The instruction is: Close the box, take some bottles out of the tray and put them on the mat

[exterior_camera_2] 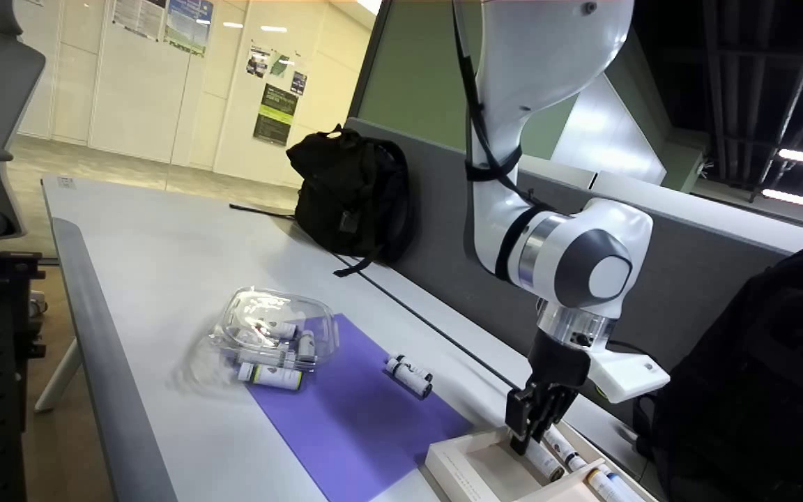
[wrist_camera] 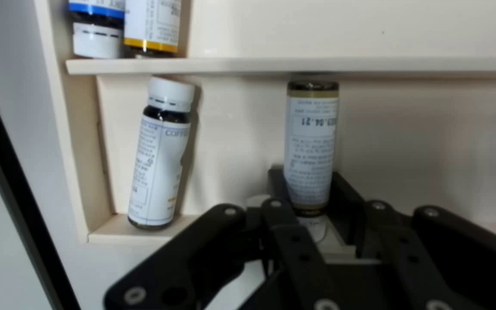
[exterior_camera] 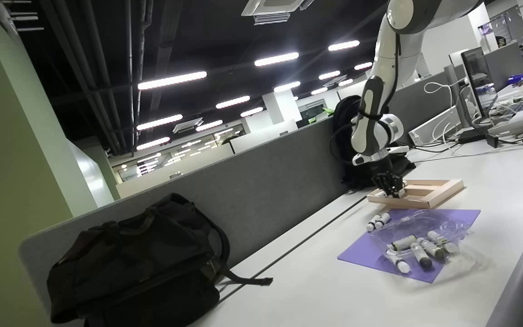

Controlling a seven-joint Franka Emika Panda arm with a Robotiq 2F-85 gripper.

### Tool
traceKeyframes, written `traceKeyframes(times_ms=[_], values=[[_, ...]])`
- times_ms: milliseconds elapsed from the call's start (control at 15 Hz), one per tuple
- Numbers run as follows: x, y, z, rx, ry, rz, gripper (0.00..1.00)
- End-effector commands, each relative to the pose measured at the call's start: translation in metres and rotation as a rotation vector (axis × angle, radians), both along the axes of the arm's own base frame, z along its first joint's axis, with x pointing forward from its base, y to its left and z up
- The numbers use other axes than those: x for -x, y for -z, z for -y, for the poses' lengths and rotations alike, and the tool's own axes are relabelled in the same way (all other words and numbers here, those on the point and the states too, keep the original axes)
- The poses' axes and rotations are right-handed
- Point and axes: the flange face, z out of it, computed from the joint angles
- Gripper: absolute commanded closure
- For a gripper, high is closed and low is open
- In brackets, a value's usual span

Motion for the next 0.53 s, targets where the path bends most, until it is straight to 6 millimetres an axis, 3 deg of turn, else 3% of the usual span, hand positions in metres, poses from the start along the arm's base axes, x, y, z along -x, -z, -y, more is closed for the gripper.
traceKeyframes(times_ms=[0, 200, 467], values=[[0.007, -0.055, -0.008, -0.050, -0.061, 0.017, 0.93], [0.016, -0.084, -0.032, -0.099, -0.177, -0.004, 0.93], [0.038, -0.089, -0.073, -0.150, -0.318, -0.067, 0.93]])
